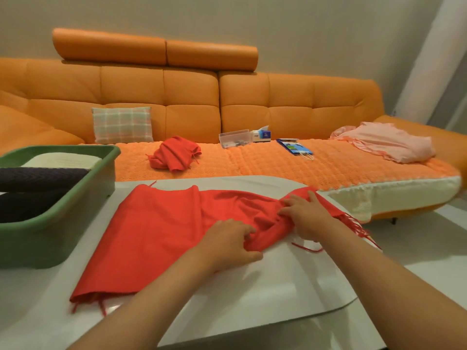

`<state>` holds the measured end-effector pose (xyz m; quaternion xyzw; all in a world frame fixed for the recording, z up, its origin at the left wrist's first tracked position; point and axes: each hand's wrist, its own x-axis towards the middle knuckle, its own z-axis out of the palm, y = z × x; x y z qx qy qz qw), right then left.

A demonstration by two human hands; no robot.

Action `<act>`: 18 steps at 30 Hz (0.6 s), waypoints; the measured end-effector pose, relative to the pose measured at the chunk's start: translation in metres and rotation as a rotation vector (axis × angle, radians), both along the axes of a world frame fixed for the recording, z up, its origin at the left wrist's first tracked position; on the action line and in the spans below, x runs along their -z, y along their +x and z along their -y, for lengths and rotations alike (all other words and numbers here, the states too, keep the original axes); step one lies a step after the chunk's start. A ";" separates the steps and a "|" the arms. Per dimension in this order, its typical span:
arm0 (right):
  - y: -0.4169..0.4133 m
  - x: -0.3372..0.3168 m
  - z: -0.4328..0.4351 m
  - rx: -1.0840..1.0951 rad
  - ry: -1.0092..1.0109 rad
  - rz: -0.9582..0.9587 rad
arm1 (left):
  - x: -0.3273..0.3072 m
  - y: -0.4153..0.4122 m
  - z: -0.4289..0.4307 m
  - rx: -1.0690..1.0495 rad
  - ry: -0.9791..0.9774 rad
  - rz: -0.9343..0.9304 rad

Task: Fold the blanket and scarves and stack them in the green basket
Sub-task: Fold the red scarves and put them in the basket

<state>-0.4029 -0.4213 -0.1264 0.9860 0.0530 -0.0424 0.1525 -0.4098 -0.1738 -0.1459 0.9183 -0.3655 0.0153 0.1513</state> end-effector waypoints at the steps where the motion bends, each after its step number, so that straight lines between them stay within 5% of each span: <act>1: -0.003 0.003 0.006 0.004 0.028 0.037 | 0.002 0.000 0.007 -0.003 -0.025 -0.013; 5: -0.011 -0.008 0.018 -0.076 0.168 0.352 | -0.001 0.003 0.020 -0.007 -0.132 -0.033; 7: -0.020 -0.025 0.017 -0.102 0.229 0.357 | -0.008 0.002 0.021 0.026 -0.180 -0.043; 9: -0.037 -0.041 0.012 -0.031 0.302 0.203 | -0.015 -0.005 0.020 0.091 -0.127 -0.182; 12: -0.058 -0.058 0.005 0.224 0.364 -0.303 | -0.023 -0.014 0.021 0.157 0.126 -0.517; 15: -0.066 -0.070 0.004 0.342 0.570 -0.578 | -0.030 -0.008 0.033 0.121 0.036 -0.603; 18: -0.046 -0.063 0.013 0.227 0.737 -0.114 | -0.033 0.016 0.050 0.026 -0.116 -0.228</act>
